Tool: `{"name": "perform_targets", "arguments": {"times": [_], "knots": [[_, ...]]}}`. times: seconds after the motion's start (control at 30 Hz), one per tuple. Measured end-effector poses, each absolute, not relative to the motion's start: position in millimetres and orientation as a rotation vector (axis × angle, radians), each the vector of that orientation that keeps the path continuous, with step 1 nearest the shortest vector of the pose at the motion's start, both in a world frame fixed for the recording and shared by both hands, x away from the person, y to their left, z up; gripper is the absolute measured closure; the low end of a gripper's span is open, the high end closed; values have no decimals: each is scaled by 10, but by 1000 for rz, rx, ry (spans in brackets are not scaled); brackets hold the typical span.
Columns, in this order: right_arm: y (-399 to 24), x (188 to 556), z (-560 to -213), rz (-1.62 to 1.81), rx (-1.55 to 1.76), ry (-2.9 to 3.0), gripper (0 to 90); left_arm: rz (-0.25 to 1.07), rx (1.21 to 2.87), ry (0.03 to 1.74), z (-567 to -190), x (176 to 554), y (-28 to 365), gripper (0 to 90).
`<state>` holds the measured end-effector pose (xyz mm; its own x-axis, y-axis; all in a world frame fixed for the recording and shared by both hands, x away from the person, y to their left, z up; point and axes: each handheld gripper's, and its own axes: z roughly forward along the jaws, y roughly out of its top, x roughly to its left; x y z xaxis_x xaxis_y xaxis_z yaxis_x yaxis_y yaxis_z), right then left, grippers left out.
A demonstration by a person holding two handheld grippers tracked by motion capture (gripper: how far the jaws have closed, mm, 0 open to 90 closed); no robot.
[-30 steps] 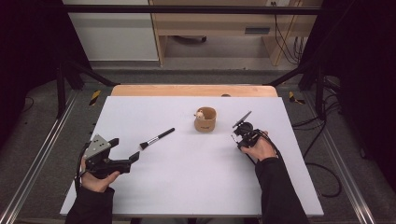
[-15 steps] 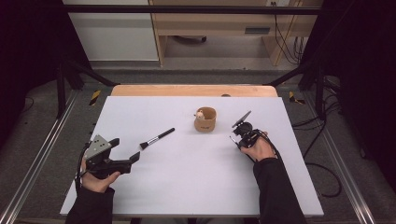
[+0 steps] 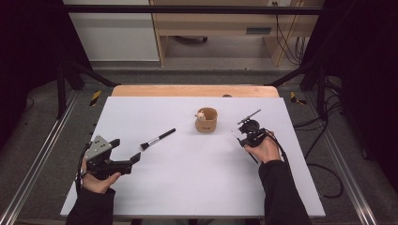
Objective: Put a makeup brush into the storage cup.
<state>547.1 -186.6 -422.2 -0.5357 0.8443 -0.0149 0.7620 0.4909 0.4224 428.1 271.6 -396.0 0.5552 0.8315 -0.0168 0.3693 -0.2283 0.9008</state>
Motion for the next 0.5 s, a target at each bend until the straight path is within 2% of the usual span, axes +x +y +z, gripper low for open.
{"name": "perform_targets", "arguments": {"times": [0.5], "knots": [[-1999,5086,-3756,954,1282,2333,859,599,1825,986,-3963,4278,2707,63]]}}
